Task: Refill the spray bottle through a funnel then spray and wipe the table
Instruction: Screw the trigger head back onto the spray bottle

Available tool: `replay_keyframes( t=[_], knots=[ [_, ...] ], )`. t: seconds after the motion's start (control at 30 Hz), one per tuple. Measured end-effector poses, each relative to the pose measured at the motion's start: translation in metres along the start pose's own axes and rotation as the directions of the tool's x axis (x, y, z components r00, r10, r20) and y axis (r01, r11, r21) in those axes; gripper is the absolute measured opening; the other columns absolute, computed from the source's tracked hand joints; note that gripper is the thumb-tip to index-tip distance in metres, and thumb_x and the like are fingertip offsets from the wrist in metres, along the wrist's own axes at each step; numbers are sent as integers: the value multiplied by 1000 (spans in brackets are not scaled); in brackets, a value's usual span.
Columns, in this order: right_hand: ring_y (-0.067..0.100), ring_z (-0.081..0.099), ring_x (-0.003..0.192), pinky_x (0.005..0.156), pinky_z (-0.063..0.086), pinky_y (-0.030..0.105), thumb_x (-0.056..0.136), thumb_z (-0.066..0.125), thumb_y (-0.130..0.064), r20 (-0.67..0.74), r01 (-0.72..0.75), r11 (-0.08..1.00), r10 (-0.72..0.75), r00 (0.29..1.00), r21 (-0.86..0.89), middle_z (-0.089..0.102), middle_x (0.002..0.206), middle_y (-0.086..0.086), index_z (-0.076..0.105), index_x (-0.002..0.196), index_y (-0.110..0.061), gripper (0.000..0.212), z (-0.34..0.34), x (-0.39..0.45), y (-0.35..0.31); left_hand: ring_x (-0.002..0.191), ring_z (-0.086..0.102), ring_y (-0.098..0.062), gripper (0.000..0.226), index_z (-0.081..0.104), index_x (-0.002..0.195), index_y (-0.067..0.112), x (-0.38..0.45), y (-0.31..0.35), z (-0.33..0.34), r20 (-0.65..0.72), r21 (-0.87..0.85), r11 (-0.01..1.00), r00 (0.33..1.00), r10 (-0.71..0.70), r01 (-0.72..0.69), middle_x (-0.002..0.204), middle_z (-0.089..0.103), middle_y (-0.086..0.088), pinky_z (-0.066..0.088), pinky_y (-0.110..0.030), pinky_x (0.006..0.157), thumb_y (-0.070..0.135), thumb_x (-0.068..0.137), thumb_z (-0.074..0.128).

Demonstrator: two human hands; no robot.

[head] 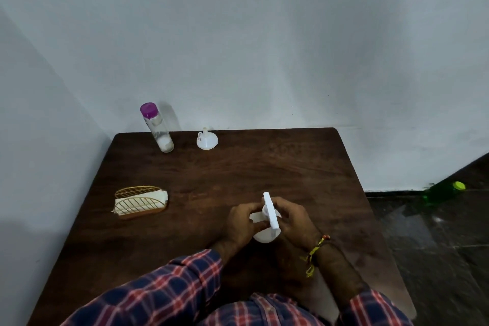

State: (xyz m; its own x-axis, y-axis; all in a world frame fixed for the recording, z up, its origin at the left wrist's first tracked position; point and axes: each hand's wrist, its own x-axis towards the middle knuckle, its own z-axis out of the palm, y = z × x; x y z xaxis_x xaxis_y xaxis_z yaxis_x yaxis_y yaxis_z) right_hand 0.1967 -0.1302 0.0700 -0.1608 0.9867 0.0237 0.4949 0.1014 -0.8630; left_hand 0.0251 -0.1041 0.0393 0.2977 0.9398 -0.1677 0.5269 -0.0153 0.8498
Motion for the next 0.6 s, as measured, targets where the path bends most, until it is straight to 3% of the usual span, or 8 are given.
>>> replay_keyframes(
  t=[0.1, 0.23, 0.43, 0.5, 0.6],
  knots=[
    [4, 67, 94, 84, 55, 35, 82, 70, -7, -131, 31, 999, -35, 991, -29, 71, 98, -12, 69, 105, -19, 26, 9, -5, -4, 97, 65, -1, 43, 72, 112, 29, 1, -3, 1, -12, -8, 1000, 1000, 8, -8, 105, 73, 13, 56, -24, 82, 52, 75, 73],
    [5, 69, 90, 79, 56, 29, 87, 71, -7, -282, 14, 998, 5, 959, 64, 72, 93, -13, 69, 103, -22, 22, 24, -16, -10, 91, 65, 2, 34, 72, 109, 30, -3, -4, 5, -30, 6, 1000, 1000, 2, -2, 99, 72, 17, 54, -20, 78, 47, 79, 73],
    [6, 69, 98, 84, 55, 25, 89, 64, -1, -138, 61, 995, -50, 989, 80, 71, 104, -10, 63, 118, -16, 33, 11, -14, 0, 99, 62, 1, 41, 68, 115, 29, -2, -3, 5, -16, 82, 997, 1000, 3, -2, 110, 70, 14, 53, -21, 85, 48, 78, 73],
    [6, 68, 99, 84, 55, 26, 91, 62, -10, -92, 71, 997, -68, 993, 35, 70, 107, -11, 61, 121, -18, 31, 8, -12, 4, 101, 62, 0, 43, 67, 116, 30, -2, -3, 4, -3, 105, 994, 1000, 9, -9, 112, 70, 14, 52, -22, 86, 49, 78, 73],
    [8, 66, 93, 80, 54, 37, 88, 60, -30, -31, 64, 982, -71, 997, -176, 68, 103, -14, 60, 113, -26, 25, 6, -3, 13, 97, 64, 1, 43, 69, 114, 32, -3, -4, 4, 3, 81, 997, 1000, -6, 6, 106, 71, 16, 54, -21, 82, 53, 76, 73]
  ],
)
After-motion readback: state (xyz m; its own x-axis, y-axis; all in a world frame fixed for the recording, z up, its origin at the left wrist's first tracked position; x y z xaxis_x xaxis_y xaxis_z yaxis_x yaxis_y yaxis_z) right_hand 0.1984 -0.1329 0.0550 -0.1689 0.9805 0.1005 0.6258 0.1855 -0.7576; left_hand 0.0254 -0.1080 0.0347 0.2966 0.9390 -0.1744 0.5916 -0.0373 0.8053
